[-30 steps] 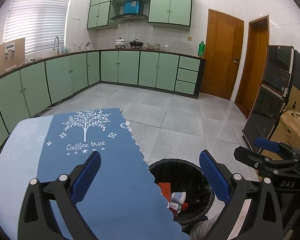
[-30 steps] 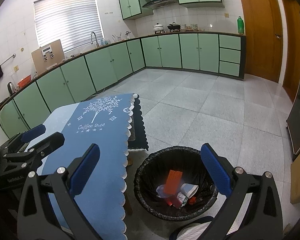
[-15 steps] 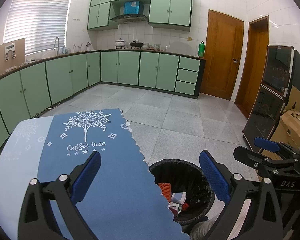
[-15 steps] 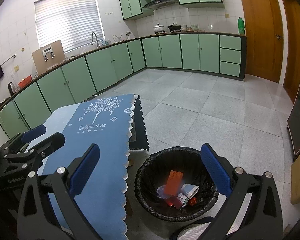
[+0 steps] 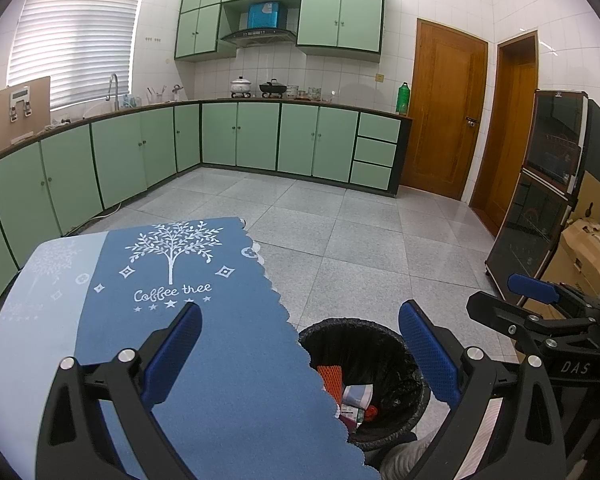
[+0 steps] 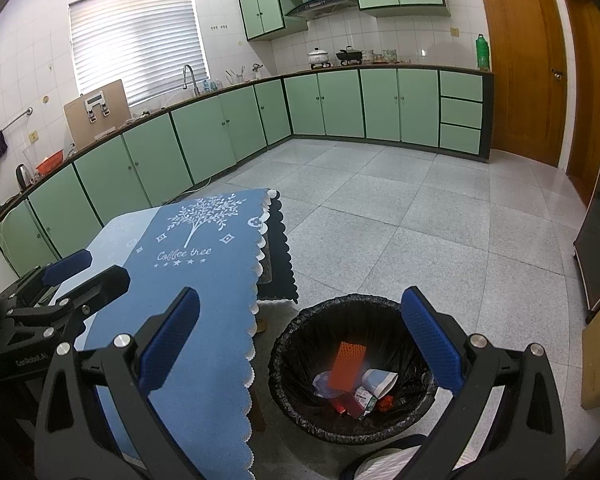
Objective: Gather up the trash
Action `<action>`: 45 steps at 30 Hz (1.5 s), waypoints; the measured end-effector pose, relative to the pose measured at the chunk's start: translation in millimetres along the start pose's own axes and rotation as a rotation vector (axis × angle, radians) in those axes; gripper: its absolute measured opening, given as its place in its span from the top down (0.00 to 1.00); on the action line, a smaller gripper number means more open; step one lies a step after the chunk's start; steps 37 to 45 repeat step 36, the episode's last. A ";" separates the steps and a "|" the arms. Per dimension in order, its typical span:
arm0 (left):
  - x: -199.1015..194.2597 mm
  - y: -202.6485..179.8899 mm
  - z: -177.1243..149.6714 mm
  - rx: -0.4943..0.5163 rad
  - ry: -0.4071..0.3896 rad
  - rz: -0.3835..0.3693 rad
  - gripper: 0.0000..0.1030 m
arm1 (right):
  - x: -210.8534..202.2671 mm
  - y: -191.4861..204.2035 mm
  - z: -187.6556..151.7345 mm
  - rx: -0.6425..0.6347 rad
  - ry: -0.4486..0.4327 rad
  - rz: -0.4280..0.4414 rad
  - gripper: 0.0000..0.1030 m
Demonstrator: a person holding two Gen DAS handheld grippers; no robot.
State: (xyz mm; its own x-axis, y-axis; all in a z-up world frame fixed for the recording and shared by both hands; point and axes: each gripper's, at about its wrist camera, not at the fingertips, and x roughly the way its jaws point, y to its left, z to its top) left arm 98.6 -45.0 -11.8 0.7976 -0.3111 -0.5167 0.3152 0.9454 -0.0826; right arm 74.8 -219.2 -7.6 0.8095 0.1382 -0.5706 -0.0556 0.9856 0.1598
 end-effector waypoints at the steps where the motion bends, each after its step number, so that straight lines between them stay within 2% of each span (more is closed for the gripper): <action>1: -0.3 0.4 0.5 0.000 -0.001 0.000 0.06 | 0.4 -0.1 0.3 0.001 0.001 0.000 0.05; 45: 7.3 2.2 -1.5 -0.008 0.021 0.005 0.06 | 9.3 -1.5 -3.5 0.003 0.010 -0.001 0.05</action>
